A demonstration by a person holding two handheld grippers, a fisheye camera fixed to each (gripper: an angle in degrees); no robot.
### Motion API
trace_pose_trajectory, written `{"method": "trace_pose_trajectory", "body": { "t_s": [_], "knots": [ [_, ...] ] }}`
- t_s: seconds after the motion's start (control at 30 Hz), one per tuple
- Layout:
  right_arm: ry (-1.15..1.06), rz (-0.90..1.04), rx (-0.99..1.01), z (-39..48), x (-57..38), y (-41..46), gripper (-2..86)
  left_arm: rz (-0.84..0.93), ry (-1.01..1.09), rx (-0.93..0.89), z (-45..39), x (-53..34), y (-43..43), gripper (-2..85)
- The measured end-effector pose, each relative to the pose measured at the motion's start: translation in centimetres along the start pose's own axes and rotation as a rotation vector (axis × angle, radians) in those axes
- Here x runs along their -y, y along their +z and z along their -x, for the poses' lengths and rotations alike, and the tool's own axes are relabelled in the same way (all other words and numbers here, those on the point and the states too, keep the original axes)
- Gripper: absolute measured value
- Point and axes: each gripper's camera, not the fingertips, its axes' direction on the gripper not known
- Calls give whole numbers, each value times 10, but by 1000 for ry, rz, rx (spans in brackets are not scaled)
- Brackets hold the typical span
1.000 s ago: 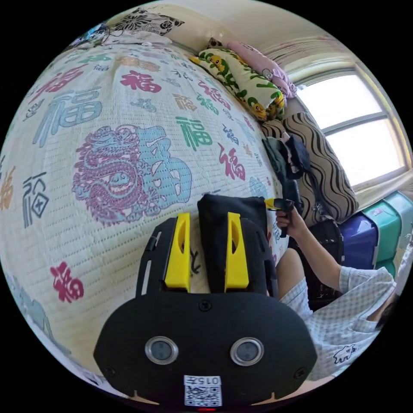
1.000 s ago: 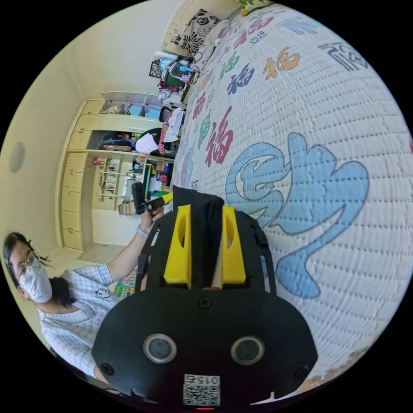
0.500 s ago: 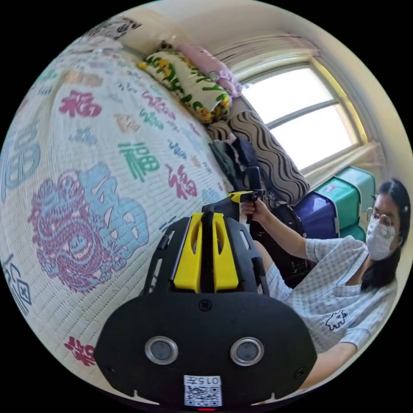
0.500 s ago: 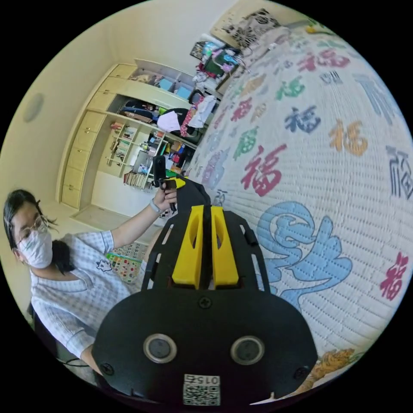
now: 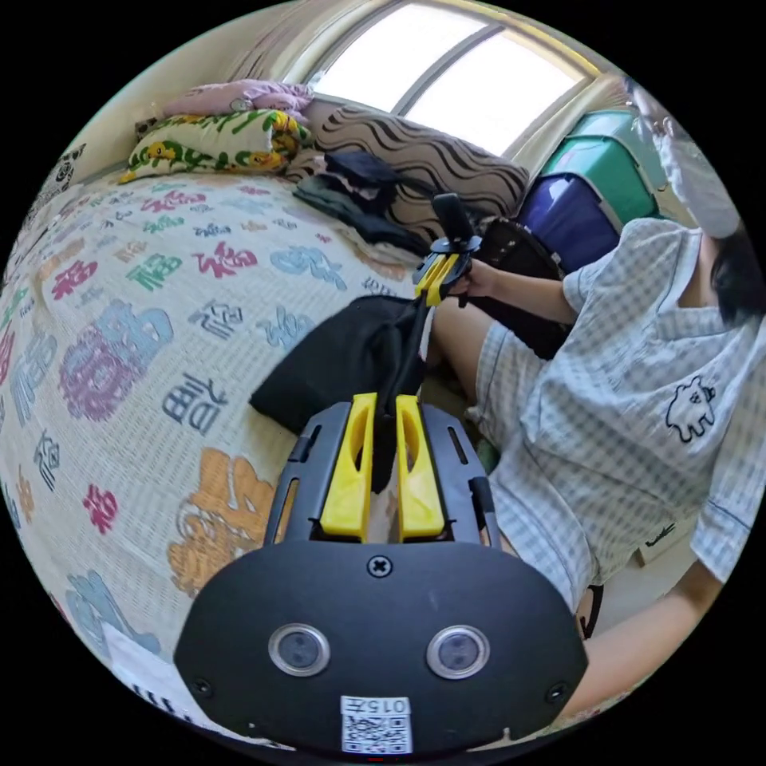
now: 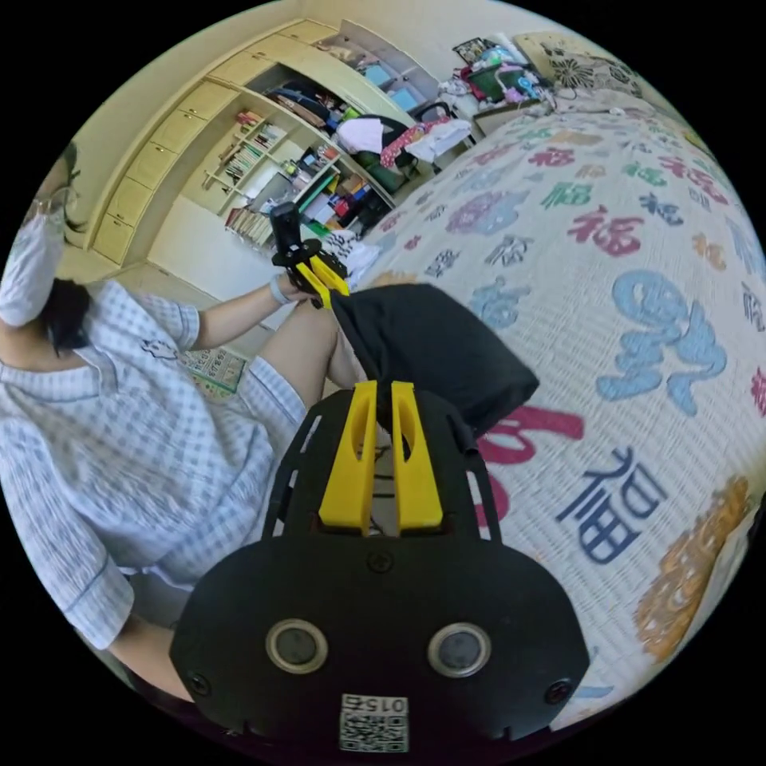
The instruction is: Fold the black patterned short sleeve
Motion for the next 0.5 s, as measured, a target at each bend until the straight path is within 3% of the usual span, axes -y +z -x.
{"method": "trace_pose_trajectory", "body": {
  "t_s": [0.33, 0.43, 0.5],
  "knots": [
    [101, 314, -155, -7, -28, 121, 61, 233, -126, 82, -36, -30, 35, 71],
    [119, 315, -208, -6, -29, 119, 62, 320, -156, 116, -48, -27, 18, 74],
    [128, 235, -234, -3, -28, 111, 61, 259, -175, 123, -55, -21, -6, 73]
  ]
}}
